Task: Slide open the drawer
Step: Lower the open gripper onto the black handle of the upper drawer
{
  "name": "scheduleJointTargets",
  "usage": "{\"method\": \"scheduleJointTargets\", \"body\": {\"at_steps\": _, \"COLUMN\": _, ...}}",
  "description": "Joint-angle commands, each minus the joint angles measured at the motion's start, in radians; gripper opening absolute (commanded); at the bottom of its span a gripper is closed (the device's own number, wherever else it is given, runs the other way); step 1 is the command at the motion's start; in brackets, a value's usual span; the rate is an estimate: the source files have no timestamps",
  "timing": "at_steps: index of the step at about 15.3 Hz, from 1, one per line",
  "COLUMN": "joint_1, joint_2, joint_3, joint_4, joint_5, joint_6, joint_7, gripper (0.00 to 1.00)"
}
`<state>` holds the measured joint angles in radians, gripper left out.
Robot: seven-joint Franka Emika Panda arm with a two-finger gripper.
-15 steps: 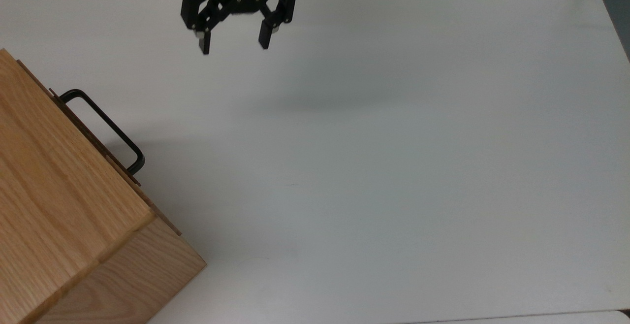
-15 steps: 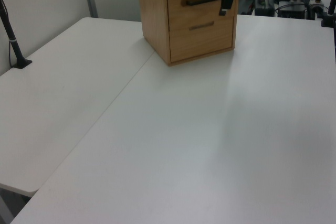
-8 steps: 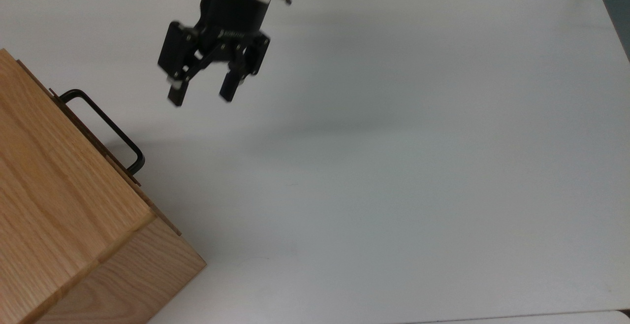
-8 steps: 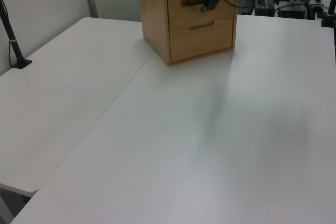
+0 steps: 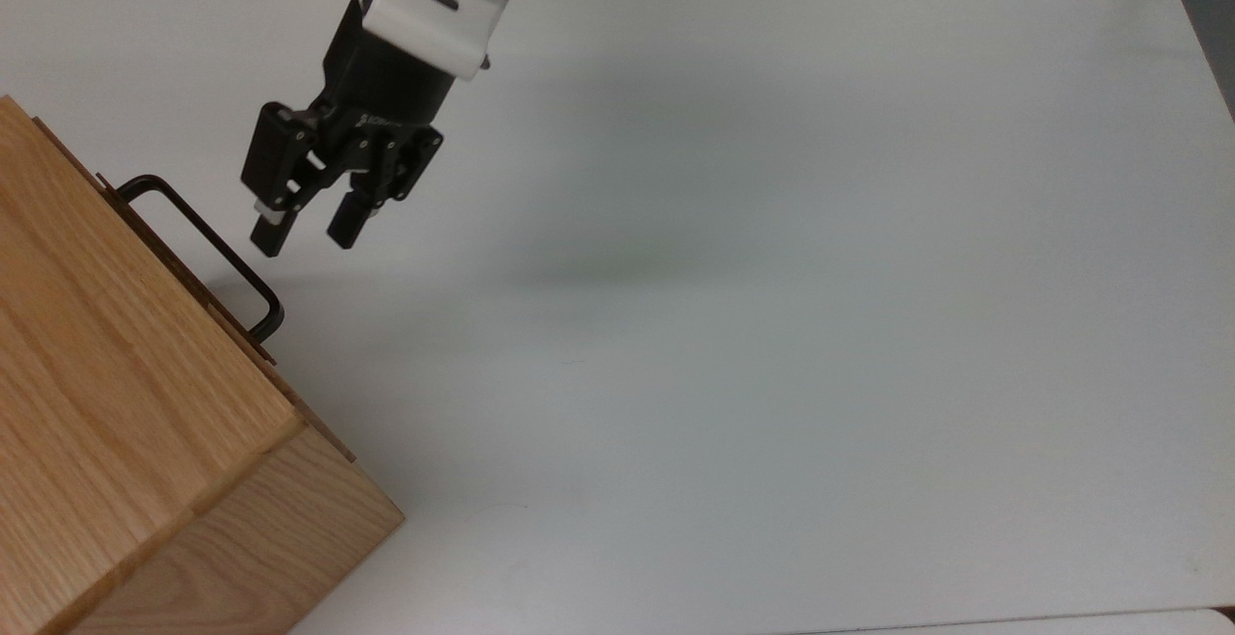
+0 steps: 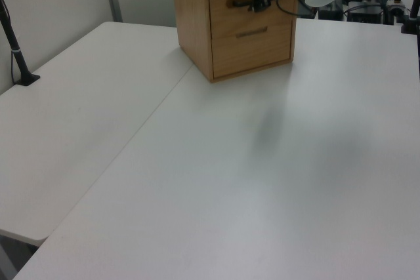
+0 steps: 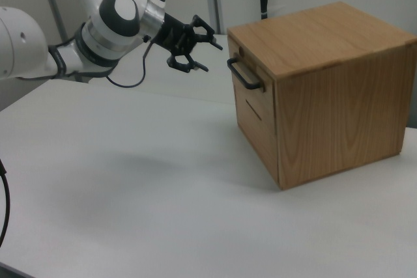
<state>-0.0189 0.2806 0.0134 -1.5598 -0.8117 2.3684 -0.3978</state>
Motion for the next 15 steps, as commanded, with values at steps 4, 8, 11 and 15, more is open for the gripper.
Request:
{"method": "scheduleJointTargets", "body": {"at_steps": 4, "joint_1": -0.036, "joint_2": 0.028, "joint_3": -0.004, "joint_4": 0.007, "joint_5": -0.063, "joint_6": 0.014, "joint_7": -0.021, "gripper": 0.55}}
{"method": "scheduleJointTargets", "body": {"at_steps": 8, "joint_1": -0.056, "joint_2": 0.037, "joint_3": -0.004, "joint_4": 0.004, "joint_5": -0.084, "joint_6": 0.012, "joint_7": -0.019, "gripper": 0.48}}
{"method": "scheduleJointTargets", "body": {"at_steps": 11, "joint_1": -0.058, "joint_2": 0.04, "joint_3": -0.004, "joint_4": 0.004, "joint_5": -0.109, "joint_6": 0.012, "joint_7": -0.018, "gripper": 0.31}}
{"method": "scheduleJointTargets", "body": {"at_steps": 15, "joint_1": -0.058, "joint_2": 0.04, "joint_3": -0.004, "joint_4": 0.003, "joint_5": -0.109, "joint_6": 0.008, "joint_7": -0.019, "gripper": 0.18}}
